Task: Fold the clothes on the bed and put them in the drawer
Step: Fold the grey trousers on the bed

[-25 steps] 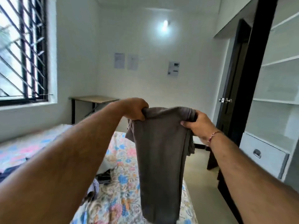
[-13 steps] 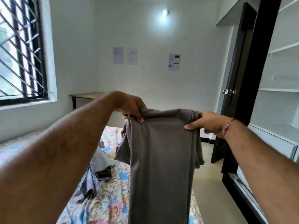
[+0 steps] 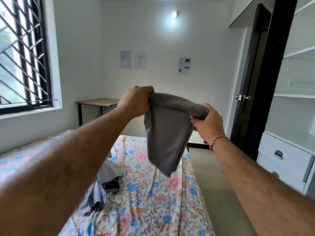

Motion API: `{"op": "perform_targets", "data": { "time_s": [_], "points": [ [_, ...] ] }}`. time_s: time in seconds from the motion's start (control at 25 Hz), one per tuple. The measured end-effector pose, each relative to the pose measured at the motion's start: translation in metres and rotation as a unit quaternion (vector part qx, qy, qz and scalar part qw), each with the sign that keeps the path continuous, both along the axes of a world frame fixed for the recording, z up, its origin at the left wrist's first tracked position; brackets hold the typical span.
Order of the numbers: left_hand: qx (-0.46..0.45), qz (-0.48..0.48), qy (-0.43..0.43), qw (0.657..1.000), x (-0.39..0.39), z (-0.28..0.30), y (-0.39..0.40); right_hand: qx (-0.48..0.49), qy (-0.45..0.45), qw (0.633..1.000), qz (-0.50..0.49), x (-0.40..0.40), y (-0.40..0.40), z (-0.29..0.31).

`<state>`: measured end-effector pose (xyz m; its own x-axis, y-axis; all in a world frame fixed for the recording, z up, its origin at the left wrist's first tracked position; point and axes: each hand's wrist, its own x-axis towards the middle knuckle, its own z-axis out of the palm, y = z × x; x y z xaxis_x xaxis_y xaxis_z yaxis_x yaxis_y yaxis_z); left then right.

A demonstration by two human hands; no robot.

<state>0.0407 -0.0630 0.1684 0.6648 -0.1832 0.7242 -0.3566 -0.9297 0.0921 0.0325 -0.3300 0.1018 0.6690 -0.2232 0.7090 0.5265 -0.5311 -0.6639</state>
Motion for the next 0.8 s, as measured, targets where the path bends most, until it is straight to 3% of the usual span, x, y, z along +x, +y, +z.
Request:
{"op": "perform_targets", "data": {
  "time_s": [0.12,0.24,0.32,0.44,0.56,0.72,0.8],
  "points": [
    [0.027,-0.015,0.023,0.999,-0.041,-0.056,0.009,-0.02,0.009,1.0,0.013,-0.049,-0.003,-0.052],
    [0.093,-0.037,0.133,0.986,-0.097,-0.169,0.02,-0.079,0.089,0.991,0.061,-0.118,-0.01,-0.159],
    [0.15,-0.054,0.242,0.957,-0.148,-0.257,0.029,-0.133,0.189,0.967,0.106,-0.173,-0.016,-0.245],
    [0.238,-0.104,0.403,0.878,-0.229,-0.347,0.041,-0.209,0.351,0.895,0.18,-0.254,-0.026,-0.332],
    [0.26,-0.172,0.466,0.828,-0.271,-0.345,0.048,-0.22,0.428,0.842,0.245,-0.302,-0.036,-0.331],
    [0.154,-0.274,0.591,0.743,-0.272,-0.33,0.053,-0.134,0.525,0.766,0.346,-0.307,-0.045,-0.31],
    [0.113,-0.275,0.623,0.723,-0.256,-0.331,0.056,-0.102,0.558,0.746,0.349,-0.292,-0.045,-0.31]
  ]
}}
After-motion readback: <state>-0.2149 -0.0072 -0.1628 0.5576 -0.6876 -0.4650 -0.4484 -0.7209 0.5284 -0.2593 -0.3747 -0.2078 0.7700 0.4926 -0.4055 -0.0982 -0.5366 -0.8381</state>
